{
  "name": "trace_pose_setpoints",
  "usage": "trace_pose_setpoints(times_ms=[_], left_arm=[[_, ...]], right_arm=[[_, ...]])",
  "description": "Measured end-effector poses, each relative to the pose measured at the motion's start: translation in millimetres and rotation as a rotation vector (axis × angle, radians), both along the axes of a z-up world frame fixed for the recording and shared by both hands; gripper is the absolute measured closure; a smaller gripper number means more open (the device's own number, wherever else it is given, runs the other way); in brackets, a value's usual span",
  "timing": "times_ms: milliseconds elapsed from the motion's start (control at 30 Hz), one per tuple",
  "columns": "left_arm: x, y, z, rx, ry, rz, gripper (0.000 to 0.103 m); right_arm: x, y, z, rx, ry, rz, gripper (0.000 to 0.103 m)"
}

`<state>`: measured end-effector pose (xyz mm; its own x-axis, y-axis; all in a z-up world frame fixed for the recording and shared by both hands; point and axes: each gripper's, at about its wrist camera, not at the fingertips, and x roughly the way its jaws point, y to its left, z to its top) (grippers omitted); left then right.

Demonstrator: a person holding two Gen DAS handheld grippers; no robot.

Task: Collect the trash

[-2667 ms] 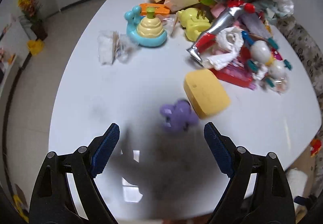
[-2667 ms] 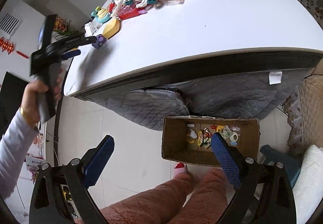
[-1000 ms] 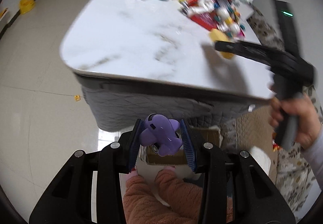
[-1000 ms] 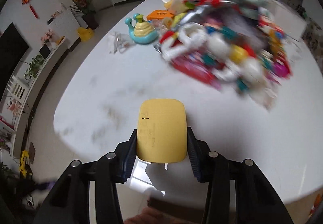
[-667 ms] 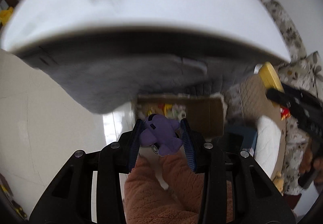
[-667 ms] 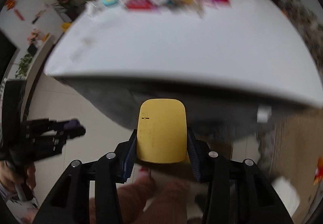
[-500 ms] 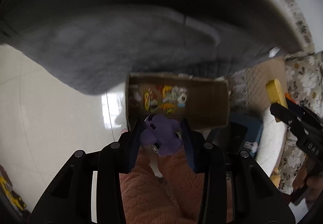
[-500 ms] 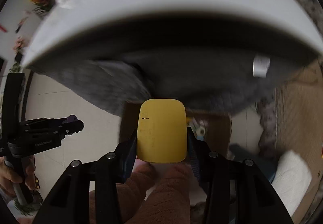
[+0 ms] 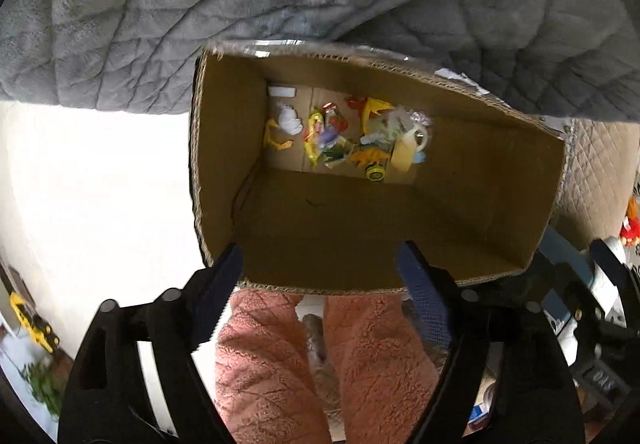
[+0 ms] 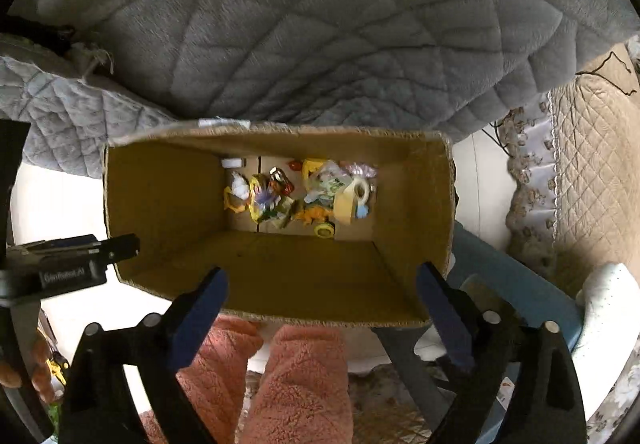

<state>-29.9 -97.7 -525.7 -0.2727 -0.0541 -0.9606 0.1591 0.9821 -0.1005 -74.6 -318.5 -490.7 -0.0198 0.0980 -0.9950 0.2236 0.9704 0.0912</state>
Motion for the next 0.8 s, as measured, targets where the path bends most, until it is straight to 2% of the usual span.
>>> trace_pose_setpoints(times_ms=[167, 233, 400, 500, 600, 700, 733, 800], left_arm=[[-8.4, 1.2, 17.8, -0.003, -0.013, -0.019, 0.021], [-11.0, 7.9, 33.8, -0.011, -0.023, -0.016, 0.021], [-22.5, 19.9, 103.8, -0.049, -0.111, -0.048, 0.021], [-27.8, 33.7, 161.4, -0.05, -0.197, -0.07, 0.021], [-23.8, 53.2, 233.2, -0.083, -0.314, -0.039, 0.021], [-16.8, 67.8, 310.7, -0.095, -0.491, -0.028, 0.021], [-12.3, 73.9, 342.4, -0.099, -0.565, -0.011, 0.021], [-1.5, 82.6, 385.4, -0.112, -0.663, 0.026, 0.021]], right_arm=[[-4.2, -2.8, 13.1, 0.026, 0.008, -0.008, 0.007], [-2.8, -4.8, 26.5, 0.042, -0.006, -0.015, 0.007], [-4.7, 4.0, 111.7, 0.047, -0.153, 0.018, 0.007], [-6.4, 13.3, 178.3, 0.054, -0.267, 0.045, 0.006], [-3.0, 22.8, 250.0, 0.045, -0.405, 0.072, 0.006], [7.4, 28.9, 327.8, 0.035, -0.577, 0.072, 0.006], [10.2, 30.9, 345.5, 0.026, -0.618, 0.072, 0.006], [17.5, 35.9, 391.9, 0.003, -0.721, 0.076, 0.006]])
